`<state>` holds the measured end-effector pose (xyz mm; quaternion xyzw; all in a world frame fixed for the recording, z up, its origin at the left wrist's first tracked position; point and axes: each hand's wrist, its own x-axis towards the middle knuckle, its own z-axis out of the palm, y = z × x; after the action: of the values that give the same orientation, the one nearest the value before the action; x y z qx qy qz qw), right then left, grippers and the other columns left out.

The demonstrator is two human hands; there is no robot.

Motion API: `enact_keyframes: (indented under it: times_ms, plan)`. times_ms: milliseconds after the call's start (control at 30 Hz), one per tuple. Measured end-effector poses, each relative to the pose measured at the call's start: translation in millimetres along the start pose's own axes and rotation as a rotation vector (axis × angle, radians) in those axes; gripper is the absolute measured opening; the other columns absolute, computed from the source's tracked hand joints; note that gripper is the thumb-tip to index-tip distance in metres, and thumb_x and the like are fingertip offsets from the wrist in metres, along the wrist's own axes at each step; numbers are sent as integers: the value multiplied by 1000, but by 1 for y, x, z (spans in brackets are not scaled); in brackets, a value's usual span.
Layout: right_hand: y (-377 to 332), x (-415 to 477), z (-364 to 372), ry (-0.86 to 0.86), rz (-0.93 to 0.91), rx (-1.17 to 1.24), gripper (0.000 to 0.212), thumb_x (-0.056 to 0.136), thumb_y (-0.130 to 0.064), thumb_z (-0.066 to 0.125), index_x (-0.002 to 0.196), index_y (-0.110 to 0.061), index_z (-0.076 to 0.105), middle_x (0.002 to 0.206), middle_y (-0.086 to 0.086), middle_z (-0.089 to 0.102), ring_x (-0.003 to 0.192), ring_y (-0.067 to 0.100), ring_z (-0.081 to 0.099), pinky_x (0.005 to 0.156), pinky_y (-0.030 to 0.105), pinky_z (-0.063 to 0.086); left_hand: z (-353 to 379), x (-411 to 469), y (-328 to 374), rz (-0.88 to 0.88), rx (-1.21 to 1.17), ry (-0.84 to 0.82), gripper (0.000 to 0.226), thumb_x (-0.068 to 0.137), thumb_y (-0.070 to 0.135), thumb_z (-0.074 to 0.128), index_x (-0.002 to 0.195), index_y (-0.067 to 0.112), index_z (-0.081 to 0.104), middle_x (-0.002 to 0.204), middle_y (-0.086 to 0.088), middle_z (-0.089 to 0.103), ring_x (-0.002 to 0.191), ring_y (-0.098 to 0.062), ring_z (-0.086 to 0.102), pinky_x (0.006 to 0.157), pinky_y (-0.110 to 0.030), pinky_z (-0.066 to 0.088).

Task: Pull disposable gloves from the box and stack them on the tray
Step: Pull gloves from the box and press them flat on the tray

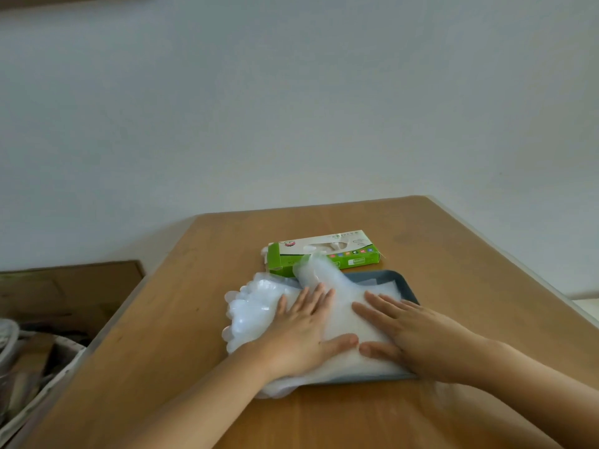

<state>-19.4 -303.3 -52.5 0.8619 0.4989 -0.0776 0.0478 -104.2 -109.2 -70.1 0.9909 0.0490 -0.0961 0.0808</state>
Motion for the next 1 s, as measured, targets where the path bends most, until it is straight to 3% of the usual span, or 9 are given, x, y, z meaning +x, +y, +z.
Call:
enact_keyframes:
  times_ms: [100,267,333,400,467,567,667,833,1000]
  plan:
    - [8,1,-2,-66,35,-45,95,67,-82,-9,150,-35,-15,160,-1,-10,148,14,-1,118,29,-1,-3,-9,-19,-97,5,-40,101,75,86,20,150,30,-20,156,9,-27,144,-13,-24,117,-48,-12]
    - [10,11,-35,-157,49,14,83,78,-78,41,149,-43,14,157,-15,19,140,13,31,115,35,26,-19,-22,-31,-178,75,-112,106,76,85,33,151,28,-15,159,0,-21,146,-23,-18,119,-45,-7]
    - [14,22,-56,-92,55,33,64,79,-72,52,134,-38,47,136,-15,53,119,9,53,102,29,42,-29,-20,-30,-157,72,-37,92,79,78,42,151,27,18,159,-4,17,146,-25,17,117,-43,16]
    - [24,47,-77,90,79,39,37,86,-58,55,107,-29,65,109,-9,67,98,12,61,88,29,49,-43,-12,-31,-153,-96,114,75,74,82,41,117,23,57,119,-2,61,113,-23,56,93,-36,42]
    - [39,81,-88,292,51,106,20,92,-38,57,98,-24,70,99,-7,69,90,13,62,81,28,48,-59,0,-38,-174,-349,268,70,71,80,44,96,18,65,98,-1,68,95,-22,64,82,-34,46]
    - [52,130,-88,321,-46,198,19,92,-17,57,103,-22,73,95,-7,63,88,10,57,74,19,37,-76,31,-60,-221,-467,388,47,88,55,56,118,20,63,121,5,64,113,-13,58,100,-33,44]
    - [56,166,-71,234,-112,213,22,90,-22,62,110,-27,71,92,-7,52,89,12,51,77,20,36,-82,61,-87,-212,-511,337,41,92,42,57,129,24,56,133,6,56,123,-12,52,106,-31,39]
    - [61,193,-45,292,-121,265,22,90,-34,60,110,-34,71,74,-13,40,87,13,41,80,26,37,-61,92,-110,-194,-559,163,63,86,53,60,143,38,38,152,6,34,137,-17,37,113,-36,32]
    - [64,197,-36,376,-56,438,11,81,-14,69,84,-20,77,79,-7,55,74,12,51,71,29,43,-47,101,-113,-121,-610,162,63,91,43,57,147,38,29,160,10,7,146,-7,8,112,-20,11]
